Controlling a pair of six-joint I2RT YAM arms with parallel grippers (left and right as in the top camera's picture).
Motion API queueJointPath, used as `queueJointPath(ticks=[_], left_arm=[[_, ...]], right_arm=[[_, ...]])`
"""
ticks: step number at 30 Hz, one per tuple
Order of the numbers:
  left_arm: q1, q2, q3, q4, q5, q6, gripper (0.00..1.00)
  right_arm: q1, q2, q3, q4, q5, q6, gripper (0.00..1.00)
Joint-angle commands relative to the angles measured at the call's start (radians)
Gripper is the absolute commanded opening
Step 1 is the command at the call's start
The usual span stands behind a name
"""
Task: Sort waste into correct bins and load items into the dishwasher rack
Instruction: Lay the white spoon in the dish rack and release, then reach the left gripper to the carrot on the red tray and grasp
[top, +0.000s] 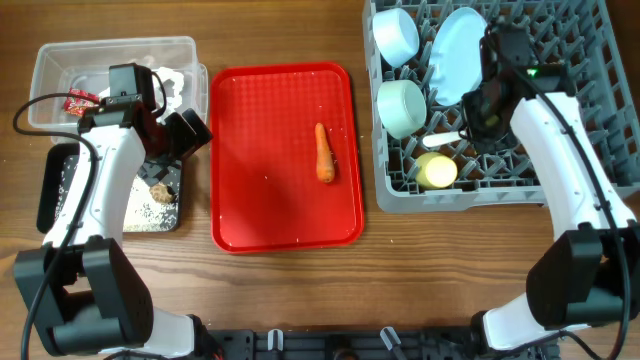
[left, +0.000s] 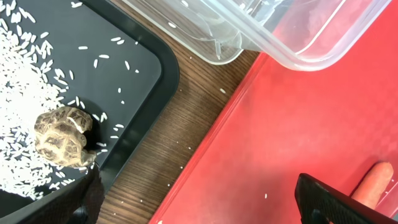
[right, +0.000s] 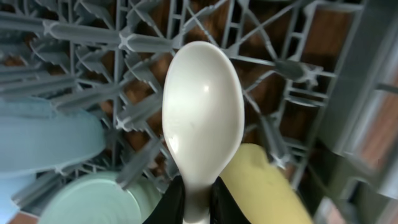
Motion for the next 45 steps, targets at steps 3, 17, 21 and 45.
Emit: queueJointPath(ticks=[3,17,21,45], left_arm=[[0.004,-0.005,0.007,0.0,-0.01,-0.006,1.0],[0.004,-0.005,0.007,0.0,-0.01,-0.006,1.0],[0.004,-0.005,0.007,0.0,-0.01,-0.006,1.0],[0.002,-0.005,0.007,0.041,0.08,-0.006,1.0]], right_arm=[[0.001,0.006,-0.034,0.055,0.058,0.052,0.14],[0.001,0.006,-0.034,0.111,0.1,-0.044,1.0],[0.001,-0.004,-0.031,0.118,0.05,-0.24,1.0],[0.002,-0.396,-0.032,0.061,-0.176,-1.008,1.0]])
